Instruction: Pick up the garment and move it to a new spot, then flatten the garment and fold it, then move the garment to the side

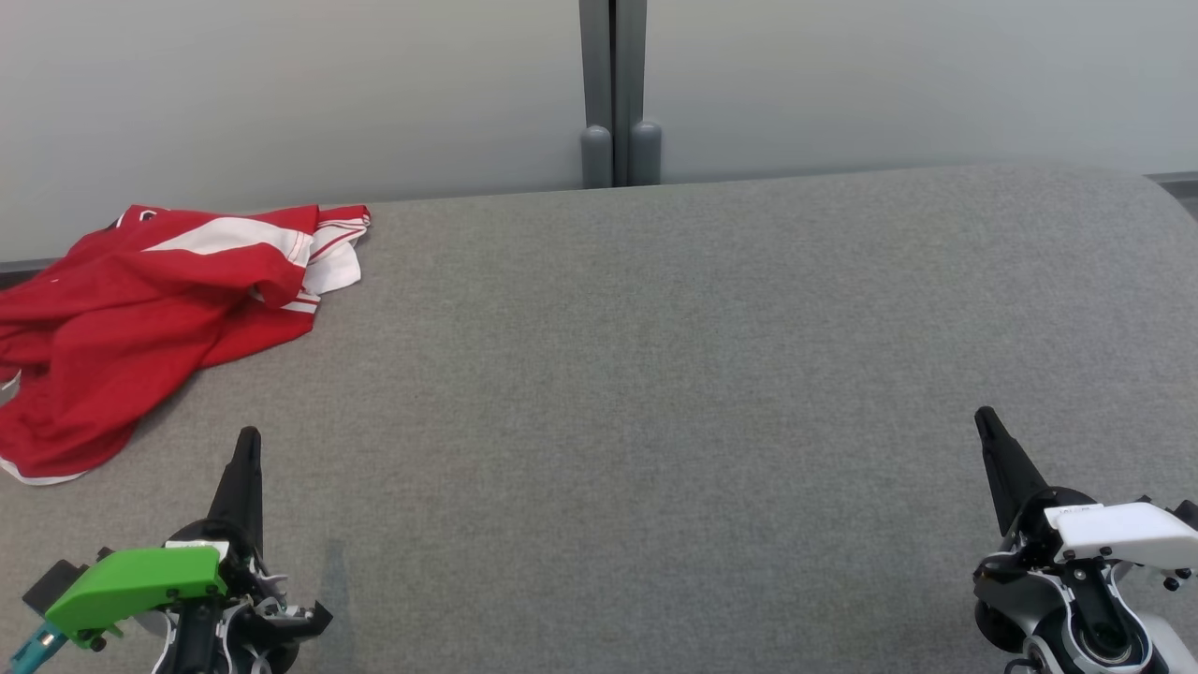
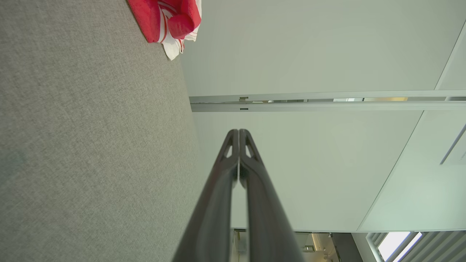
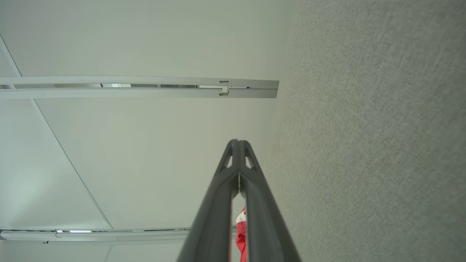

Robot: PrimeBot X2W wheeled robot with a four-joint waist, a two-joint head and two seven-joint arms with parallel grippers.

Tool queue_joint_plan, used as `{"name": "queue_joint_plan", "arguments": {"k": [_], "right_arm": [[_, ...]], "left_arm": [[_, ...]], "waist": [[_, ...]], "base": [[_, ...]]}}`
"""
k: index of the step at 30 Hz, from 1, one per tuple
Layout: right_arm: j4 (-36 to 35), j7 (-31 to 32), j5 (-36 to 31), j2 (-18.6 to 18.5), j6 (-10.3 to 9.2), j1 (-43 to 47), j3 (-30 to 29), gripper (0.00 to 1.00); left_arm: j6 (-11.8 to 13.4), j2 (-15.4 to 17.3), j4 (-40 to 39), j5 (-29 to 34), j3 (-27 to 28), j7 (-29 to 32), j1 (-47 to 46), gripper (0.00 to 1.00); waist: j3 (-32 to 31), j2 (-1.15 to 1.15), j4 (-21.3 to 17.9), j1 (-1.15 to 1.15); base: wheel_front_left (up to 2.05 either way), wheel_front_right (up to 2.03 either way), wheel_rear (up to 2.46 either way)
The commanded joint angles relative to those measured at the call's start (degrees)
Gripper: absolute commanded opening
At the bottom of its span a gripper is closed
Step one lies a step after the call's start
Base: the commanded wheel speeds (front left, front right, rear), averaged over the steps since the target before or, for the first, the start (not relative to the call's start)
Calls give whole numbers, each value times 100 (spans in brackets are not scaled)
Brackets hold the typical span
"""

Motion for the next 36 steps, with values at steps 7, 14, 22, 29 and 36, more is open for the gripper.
{"name": "queue_joint_plan", "arguments": {"k": [7, 14, 22, 29, 36], "right_arm": [[-19, -15, 51, -40, 0, 2, 4, 0], [-19, -18, 54, -42, 0, 2, 5, 0], [176, -46, -80, 125, -2, 165, 54, 100], [129, -171, -344, 182, -2, 220, 19, 100], [86, -289, -808, 237, -2, 239, -128, 100]], "left_arm": [[-17, 34, -18, -24, 7, 17, -56, 0], [-17, 34, -18, -24, 7, 17, -56, 0], [-4, -35, 190, 23, -111, -76, 150, 100], [-21, -30, 110, 116, -319, -274, 189, 100], [-36, -24, -18, 426, -438, -462, 222, 100]], "waist": [[0, 0, 0, 0], [0, 0, 0, 0], [2, 0, -1, 0], [5, 0, -1, 0], [7, 0, -3, 0]], "base": [[0, 0, 0], [0, 0, 0], [0, 0, 0], [0, 0, 0], [0, 0, 0]]}}
